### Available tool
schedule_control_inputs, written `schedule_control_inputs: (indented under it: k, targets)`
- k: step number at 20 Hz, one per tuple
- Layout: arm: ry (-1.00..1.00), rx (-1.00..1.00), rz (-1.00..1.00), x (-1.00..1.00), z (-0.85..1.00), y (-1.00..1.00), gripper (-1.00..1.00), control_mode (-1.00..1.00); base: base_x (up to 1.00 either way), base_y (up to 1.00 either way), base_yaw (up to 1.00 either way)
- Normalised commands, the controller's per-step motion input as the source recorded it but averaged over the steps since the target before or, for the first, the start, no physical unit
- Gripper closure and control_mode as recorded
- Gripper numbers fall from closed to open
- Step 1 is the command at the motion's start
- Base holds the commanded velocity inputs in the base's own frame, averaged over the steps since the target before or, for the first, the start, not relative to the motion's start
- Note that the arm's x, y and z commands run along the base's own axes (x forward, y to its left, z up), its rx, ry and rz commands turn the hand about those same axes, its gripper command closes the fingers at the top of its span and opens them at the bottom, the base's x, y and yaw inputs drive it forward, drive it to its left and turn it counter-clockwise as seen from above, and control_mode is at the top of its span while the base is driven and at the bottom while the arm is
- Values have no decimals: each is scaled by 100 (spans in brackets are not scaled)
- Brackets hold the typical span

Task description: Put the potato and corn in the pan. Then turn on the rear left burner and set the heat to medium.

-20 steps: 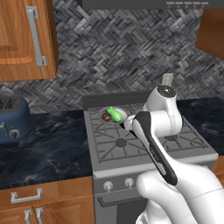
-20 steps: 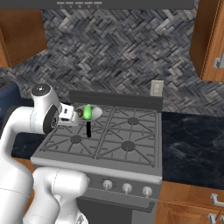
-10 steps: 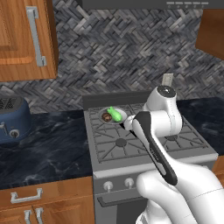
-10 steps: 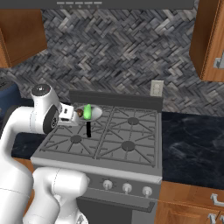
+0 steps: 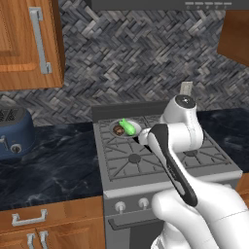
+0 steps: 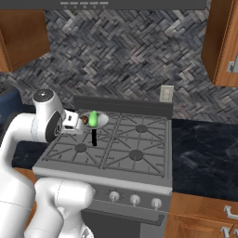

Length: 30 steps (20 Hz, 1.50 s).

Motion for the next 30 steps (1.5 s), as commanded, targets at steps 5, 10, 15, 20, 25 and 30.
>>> schedule_control_inputs:
  k: [5,10,15,20,25,30]
  targets:
    - [0,2,-13,-71,0,-36,-100,-100,0,0,0]
    - [0,0,-10,-35,0,-21,-100,-100,0,0,0]
    - [8,0,-4,7,0,-22,-100,-100,0,0,0]
    - [7,0,0,3,0,-42,-100,-100,0,0,0]
    - [0,0,0,0,0,-16,-100,-100,0,0,0]
    - [0,0,0,0,0,0,-100,100,-7,0,0]
